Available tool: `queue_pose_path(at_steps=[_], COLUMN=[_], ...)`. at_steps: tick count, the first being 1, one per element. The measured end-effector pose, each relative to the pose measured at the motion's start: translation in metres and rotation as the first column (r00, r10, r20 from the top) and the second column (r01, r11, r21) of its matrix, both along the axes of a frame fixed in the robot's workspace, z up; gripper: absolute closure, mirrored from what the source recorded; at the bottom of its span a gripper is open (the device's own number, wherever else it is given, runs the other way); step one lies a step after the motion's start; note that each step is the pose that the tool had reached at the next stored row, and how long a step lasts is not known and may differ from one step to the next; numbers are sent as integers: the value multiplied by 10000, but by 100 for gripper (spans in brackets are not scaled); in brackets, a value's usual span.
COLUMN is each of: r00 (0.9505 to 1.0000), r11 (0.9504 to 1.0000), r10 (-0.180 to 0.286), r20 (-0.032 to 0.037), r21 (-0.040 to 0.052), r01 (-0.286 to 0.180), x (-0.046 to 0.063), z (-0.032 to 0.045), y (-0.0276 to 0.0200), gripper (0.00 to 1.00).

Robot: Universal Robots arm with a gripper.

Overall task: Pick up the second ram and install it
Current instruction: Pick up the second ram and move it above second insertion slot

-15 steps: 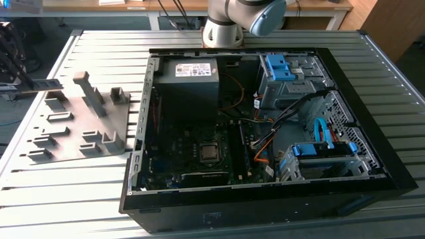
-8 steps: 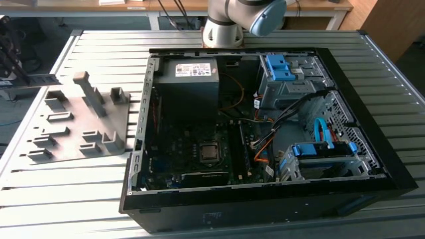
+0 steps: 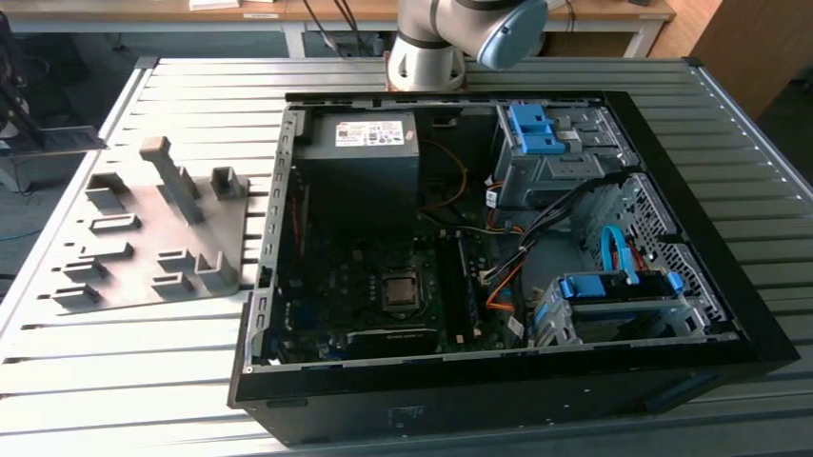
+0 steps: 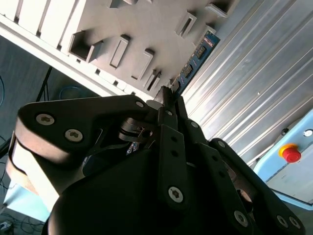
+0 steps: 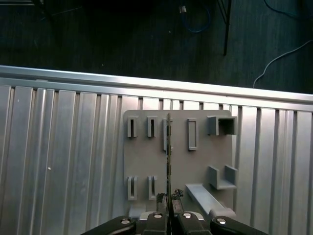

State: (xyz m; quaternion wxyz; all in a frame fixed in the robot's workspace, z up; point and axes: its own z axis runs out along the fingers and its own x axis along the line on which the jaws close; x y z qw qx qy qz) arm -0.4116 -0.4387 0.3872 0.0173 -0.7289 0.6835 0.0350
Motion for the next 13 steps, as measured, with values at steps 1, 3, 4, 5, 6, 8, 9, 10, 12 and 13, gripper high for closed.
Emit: queue_pose_path(at_steps=[1,3,4,5,6,8,9,10,12,13], r00=[10000,10000,10000,10000,10000,10000,10000,10000,10000,10000], r11=[10000,10000,10000,10000,10000,10000,10000,10000,10000,10000], r10=[0,0,0,0,0,0,0,0,0,0], r20=[-1,-1,-1,0,0,-1,0,0,0,0], r21=[0,0,1,2,2,1,1,2,2,2], r01=[0,0,0,0,0,0,0,0,0,0], x=[0,0,0,0,0,0,0,0,0,0], z=[18,55,73,92,111,154,175,198,243,263], y=[0,0,0,0,0,0,0,0,0,0], gripper=[86,86,86,86,86,86,86,86,86,86])
